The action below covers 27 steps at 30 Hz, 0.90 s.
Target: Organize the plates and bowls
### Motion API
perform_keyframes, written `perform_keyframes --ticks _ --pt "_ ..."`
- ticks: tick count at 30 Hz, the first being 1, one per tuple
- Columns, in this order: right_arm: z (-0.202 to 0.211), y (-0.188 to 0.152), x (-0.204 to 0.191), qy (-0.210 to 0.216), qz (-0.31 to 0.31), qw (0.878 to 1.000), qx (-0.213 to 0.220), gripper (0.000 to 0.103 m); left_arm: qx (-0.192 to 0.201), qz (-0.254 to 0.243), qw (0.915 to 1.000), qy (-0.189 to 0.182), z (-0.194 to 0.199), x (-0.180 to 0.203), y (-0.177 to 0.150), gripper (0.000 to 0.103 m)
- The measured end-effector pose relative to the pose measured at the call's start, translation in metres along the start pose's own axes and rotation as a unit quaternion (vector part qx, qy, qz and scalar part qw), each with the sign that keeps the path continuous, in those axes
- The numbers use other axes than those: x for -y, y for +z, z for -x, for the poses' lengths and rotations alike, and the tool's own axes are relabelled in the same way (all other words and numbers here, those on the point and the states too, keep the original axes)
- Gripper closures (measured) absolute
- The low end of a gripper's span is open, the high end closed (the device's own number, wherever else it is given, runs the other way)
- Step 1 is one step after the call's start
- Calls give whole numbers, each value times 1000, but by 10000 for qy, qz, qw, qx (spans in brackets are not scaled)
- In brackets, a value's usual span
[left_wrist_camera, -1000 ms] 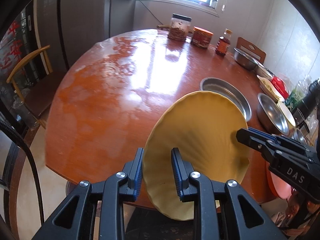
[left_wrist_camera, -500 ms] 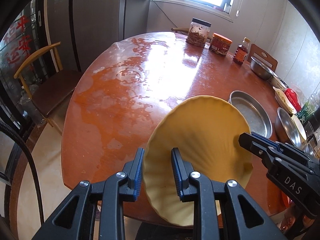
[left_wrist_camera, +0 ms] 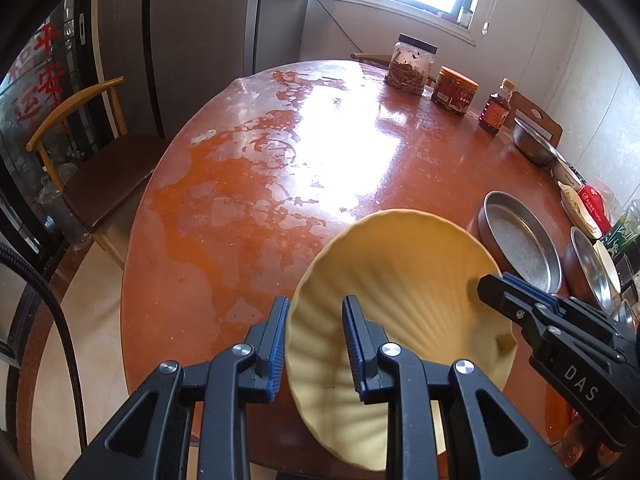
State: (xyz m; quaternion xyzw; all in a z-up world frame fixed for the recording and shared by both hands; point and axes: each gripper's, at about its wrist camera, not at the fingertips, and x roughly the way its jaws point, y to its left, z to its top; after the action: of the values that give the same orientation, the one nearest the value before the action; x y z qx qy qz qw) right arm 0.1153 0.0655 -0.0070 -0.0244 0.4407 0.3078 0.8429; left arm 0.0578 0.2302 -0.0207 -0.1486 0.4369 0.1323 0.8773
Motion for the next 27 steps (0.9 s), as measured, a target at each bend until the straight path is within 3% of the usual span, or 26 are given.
perform_keyframes --ticks 27 --pt "-8 -1 11 -7 -170 9999 -6 81 1 -43 9999 -93 -13 5 8 75"
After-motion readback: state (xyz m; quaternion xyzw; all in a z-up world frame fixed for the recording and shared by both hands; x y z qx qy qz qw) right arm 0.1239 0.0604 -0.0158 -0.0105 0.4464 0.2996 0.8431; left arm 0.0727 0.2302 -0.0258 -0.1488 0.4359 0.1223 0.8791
